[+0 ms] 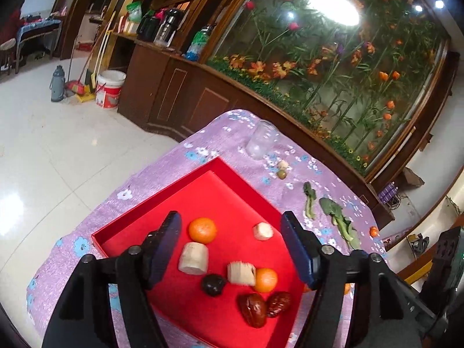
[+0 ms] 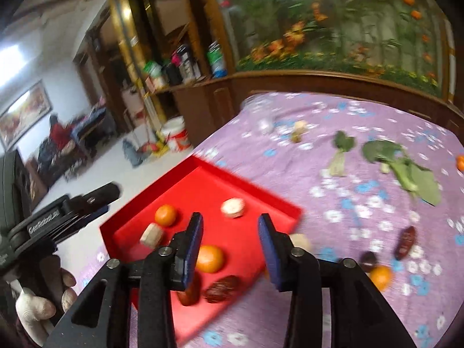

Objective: Organize fruits
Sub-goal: 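Carry both pale chunks over the red tray and open both grippers, then move both grippers back to the pile toward the oranges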

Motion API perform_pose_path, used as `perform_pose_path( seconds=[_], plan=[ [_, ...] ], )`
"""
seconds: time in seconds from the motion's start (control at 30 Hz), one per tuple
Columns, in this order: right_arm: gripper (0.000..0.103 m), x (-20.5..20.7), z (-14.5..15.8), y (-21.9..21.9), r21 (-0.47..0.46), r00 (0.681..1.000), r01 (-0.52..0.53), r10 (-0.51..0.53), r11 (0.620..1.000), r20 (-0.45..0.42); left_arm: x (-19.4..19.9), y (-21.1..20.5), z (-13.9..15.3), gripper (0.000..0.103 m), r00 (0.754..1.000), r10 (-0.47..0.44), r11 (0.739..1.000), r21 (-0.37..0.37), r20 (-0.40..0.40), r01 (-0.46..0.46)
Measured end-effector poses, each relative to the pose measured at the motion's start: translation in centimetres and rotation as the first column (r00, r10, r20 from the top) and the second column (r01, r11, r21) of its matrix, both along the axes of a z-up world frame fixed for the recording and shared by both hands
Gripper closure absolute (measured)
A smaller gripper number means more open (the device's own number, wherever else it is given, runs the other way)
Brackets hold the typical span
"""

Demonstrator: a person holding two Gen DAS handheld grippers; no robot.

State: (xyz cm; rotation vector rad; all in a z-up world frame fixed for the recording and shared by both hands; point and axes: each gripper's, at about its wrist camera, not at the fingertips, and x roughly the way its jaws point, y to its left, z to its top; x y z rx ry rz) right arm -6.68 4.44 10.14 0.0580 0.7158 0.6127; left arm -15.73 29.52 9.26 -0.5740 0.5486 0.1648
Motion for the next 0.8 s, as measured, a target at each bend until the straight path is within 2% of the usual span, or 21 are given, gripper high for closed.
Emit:
perform_pose_path(
  seconds=[0.13,0.33,0.53,0.63,0.8],
  plan=[
    [0.055,0.5,-0.1,-5.1,0.052,0.995,0.101,-0.099,0.994,-0.03,0.2,-1.9,0.5,0.033,0.999,-0.045,0.999,0.012,0.001,0.045],
    [0.055,0.5,-2.8,-9.1,0.032,0.982,0.169,-0.165,0.985,-0.092,1.4,-6.1,0.8,0.033,0.988,-0.151,0.987,0.046,-0.028,0.152],
    [0.055,1.0,-4.9,-11.6,-0.005,0.972,0.196,-0.195,0.981,-0.129,2.7,-10.7,-0.1,0.033,0.957,-0.277,0.955,0.081,-0.087,0.284],
    [0.055,1.4,-5.5,-11.6,-0.033,0.977,0.17,-0.173,0.985,-0.126,3.2,-11.6,-0.7,0.033,0.951,-0.294,0.952,0.061,-0.098,0.3],
    [0.055,1.6,-6.1,-6.9,-0.088,0.995,-0.033,0.024,0.996,-0.099,3.4,-10.5,-0.7,0.033,0.967,-0.239,0.97,0.025,-0.093,0.242]
  ],
)
